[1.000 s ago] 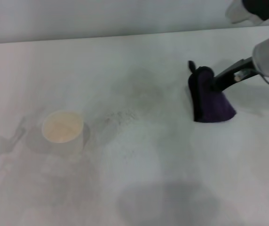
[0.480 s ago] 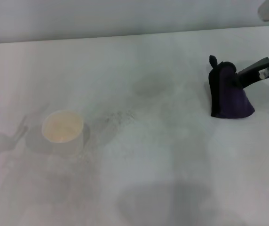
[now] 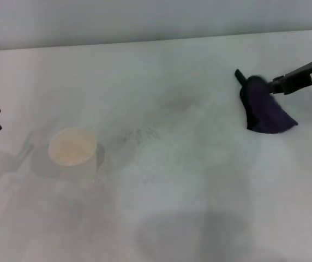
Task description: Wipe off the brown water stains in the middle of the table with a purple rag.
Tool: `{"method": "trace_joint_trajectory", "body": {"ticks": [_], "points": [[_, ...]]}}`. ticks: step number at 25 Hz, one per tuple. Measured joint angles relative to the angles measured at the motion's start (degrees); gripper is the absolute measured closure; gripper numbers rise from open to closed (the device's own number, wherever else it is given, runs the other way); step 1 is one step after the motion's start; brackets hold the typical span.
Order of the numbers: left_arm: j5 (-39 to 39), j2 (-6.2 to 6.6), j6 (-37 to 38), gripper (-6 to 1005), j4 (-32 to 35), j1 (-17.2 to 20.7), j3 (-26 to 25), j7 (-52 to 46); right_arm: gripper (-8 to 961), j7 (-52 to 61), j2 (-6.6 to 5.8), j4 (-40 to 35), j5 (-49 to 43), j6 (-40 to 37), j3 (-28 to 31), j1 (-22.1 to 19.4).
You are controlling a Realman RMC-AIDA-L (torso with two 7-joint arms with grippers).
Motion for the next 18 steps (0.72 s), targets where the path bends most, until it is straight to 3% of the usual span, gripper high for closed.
{"method": "trace_joint_trajectory", "body": {"ticks": [4, 10, 18], "points": [[0.00, 0.00, -0.06, 126, -0.05, -0.10, 0.00, 0.00, 701, -1.96, -0.03, -0.16, 3.10, 1.28, 2.21, -0.25], [0.00, 0.00, -0.08, 126, -0.15, -0.16, 0.00, 0.00, 698, -3.23, -0.13, -0.16, 3.32, 1.56, 5.28, -0.40], [0.00, -0.15, -0.23, 127, -0.34, -0.76, 0.00, 0.02, 695, -9.93, 0.11, 1.33, 6.62, -0.58, 13.94, -1.92]]}}
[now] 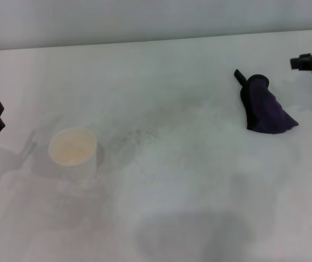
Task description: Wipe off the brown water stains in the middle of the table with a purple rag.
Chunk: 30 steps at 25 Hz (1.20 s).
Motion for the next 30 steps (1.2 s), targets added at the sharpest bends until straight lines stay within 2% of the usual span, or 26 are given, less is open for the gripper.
{"method": "trace_joint_trajectory", "body": {"ticks": [4, 10, 16, 21, 30], "points": [[0.00, -0.03, -0.03, 127, 0.21, -0.09, 0.00, -0.01, 695, -8.77, -0.01, 3.37, 7.78, -1.46, 5.33, -1.45], [-1.46, -0.03, -0.03, 126, 0.23, -0.10, 0.00, 0.20, 695, -24.88, -0.21, 12.68, 20.88, -1.46, 15.50, -2.70], [-3.44, -0.03, -0.03, 127, 0.38, -0.09, 0.00, 0.26, 695, -36.30, -0.53, 20.46, 28.04, -2.05, 22.87, -2.90], [-5.69, -0.03, -0.04, 127, 0.16, -0.79, 0.00, 0.49, 695, -46.21, -0.79, 26.96, 35.58, -2.96, 24.59, -3.53], [-7.62, -0.06, -0.43, 126, -0.06, -2.28, 0.00, 0.51, 695, -74.26, -0.43, 40.94, 54.28, -3.03, 24.75, -5.37]]}}
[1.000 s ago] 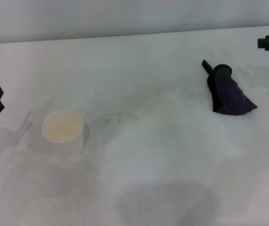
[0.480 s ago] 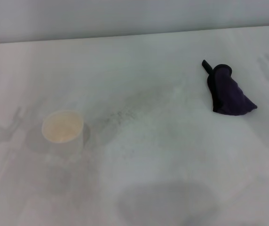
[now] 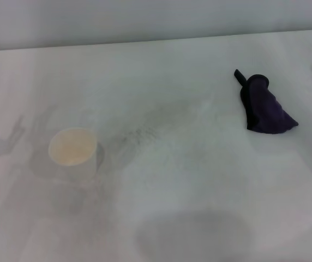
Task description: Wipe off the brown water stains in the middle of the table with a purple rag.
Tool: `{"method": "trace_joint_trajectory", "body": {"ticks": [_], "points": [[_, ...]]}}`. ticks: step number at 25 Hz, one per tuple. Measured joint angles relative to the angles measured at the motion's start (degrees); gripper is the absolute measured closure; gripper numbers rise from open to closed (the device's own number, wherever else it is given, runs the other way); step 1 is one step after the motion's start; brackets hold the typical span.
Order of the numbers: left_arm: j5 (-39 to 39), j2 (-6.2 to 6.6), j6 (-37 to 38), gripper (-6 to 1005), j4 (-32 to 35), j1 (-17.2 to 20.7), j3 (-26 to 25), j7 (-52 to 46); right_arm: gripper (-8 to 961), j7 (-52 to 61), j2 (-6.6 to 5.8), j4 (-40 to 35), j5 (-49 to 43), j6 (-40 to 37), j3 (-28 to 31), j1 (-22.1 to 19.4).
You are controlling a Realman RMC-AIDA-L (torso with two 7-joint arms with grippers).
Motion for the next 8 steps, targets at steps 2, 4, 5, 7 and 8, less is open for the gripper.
{"method": "trace_joint_trajectory", "body": {"ticks": [2, 4, 5, 7, 8], "points": [[-0.57, -0.04, -0.01, 126, 0.01, -0.02, 0.01, 0.00, 695, -4.79, 0.01, 2.60, 3.03, 0.39, 0.12, -0.04], [-1.20, -0.08, -0.03, 127, 0.06, -0.08, 0.01, 0.00, 695, -8.22, 0.05, 4.86, 5.68, 1.09, 0.58, -0.11], [-1.37, -0.09, -0.03, 127, 0.06, -0.10, 0.00, 0.00, 695, -9.91, 0.06, 5.96, 7.38, 1.50, 1.03, -0.18], [-1.64, -0.11, -0.03, 127, 0.06, -0.15, 0.00, 0.00, 695, -12.06, 0.11, 7.76, 9.95, 2.09, 2.02, -0.35], [-2.09, -0.14, -0.04, 127, 0.05, -0.31, 0.00, 0.00, 695, -12.89, 0.11, 8.45, 10.85, 2.14, 2.72, -0.41]]}}
